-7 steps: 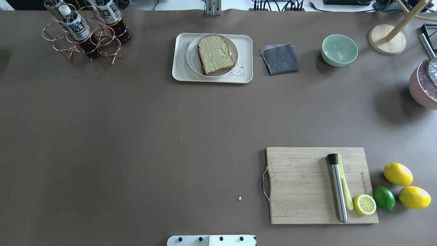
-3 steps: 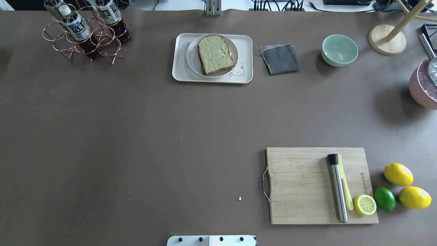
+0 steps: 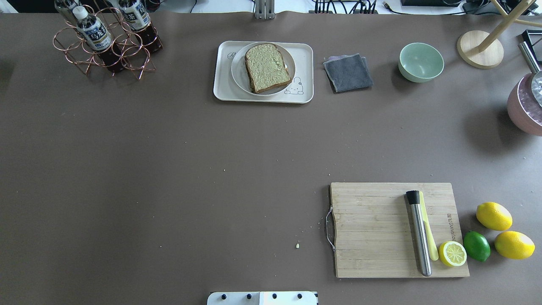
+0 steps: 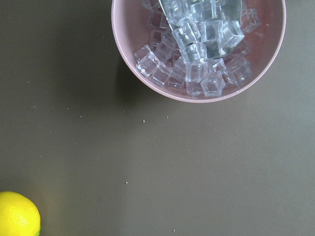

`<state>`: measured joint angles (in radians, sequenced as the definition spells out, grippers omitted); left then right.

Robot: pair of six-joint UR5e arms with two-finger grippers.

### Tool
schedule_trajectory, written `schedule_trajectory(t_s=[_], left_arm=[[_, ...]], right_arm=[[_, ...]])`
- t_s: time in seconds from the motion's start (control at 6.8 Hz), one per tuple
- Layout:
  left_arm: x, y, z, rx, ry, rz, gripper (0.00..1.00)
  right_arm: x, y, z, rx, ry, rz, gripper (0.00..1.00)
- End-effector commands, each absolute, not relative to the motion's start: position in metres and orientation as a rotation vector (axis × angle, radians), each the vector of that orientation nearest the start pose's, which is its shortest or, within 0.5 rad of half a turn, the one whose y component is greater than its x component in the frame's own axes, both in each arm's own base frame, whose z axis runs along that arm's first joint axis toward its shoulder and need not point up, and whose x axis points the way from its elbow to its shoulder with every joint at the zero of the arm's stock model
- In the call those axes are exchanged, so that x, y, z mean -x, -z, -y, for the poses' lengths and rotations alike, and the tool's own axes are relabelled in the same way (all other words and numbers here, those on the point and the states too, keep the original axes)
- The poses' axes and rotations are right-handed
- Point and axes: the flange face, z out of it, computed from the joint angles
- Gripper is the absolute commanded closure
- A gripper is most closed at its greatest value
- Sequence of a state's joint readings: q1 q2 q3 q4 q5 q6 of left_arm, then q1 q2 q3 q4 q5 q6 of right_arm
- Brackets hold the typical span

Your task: Make sandwich and place on tray

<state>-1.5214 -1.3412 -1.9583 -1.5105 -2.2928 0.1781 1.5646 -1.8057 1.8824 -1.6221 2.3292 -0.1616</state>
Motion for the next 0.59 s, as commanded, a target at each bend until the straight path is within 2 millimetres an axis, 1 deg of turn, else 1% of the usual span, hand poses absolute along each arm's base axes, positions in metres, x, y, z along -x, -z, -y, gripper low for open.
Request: schedule_trajectory(t_s=[0.0, 0.44], left_arm=[[0.0355, -0.5835, 0.4009, -0.120, -0.275, -0.723, 0.02], [0.0352, -0.5817, 0.4029, -0.120, -0.267, -0.723, 0.02]], right_arm=[[-0.0630, -0.6089, 0.3934, -0.097, 0.176, 0.746, 0.00], [-0.0624, -0.6073, 0.3962, -0.100, 0.177, 0.746, 0.00]])
